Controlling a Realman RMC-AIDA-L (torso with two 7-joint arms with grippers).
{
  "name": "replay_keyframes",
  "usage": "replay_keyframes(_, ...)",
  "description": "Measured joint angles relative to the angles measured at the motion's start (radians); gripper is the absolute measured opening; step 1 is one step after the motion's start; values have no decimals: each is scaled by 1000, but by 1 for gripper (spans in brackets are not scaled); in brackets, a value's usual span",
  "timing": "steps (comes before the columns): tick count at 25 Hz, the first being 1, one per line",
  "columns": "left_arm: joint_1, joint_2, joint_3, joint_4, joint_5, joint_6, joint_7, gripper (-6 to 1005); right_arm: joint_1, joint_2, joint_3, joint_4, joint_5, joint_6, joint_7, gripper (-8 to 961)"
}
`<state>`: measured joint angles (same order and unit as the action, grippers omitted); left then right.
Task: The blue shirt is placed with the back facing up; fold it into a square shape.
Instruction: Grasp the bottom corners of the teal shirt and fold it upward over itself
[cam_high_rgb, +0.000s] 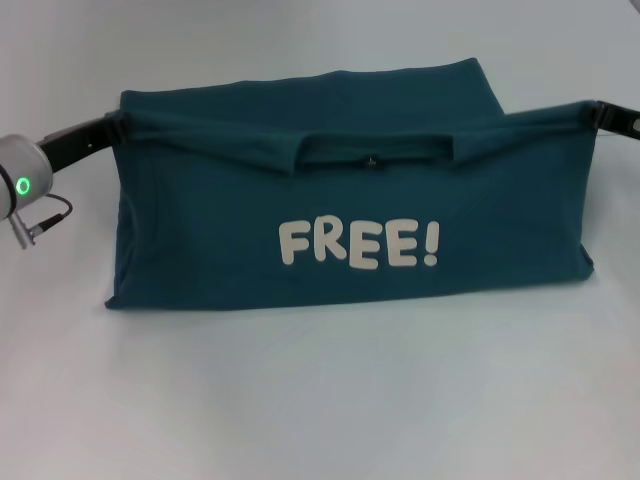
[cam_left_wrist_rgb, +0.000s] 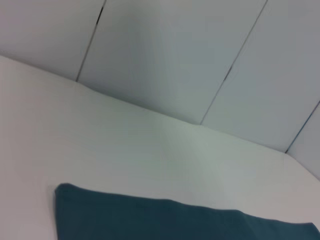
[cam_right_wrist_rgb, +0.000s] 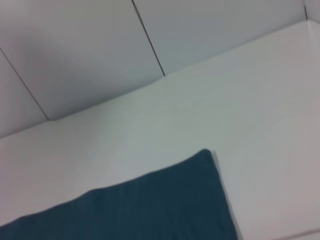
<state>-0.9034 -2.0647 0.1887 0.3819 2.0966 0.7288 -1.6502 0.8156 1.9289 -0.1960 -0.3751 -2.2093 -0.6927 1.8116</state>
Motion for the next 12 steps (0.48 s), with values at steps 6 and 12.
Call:
replay_keyframes(6, 5, 0, 0, -3, -62, -24, 25, 15, 21, 1, -67, 1, 75, 54, -28, 34)
replay_keyframes(12, 17, -3, 0, -8, -83, -32, 44, 16, 46, 9, -118, 18, 91, 115, -37, 35)
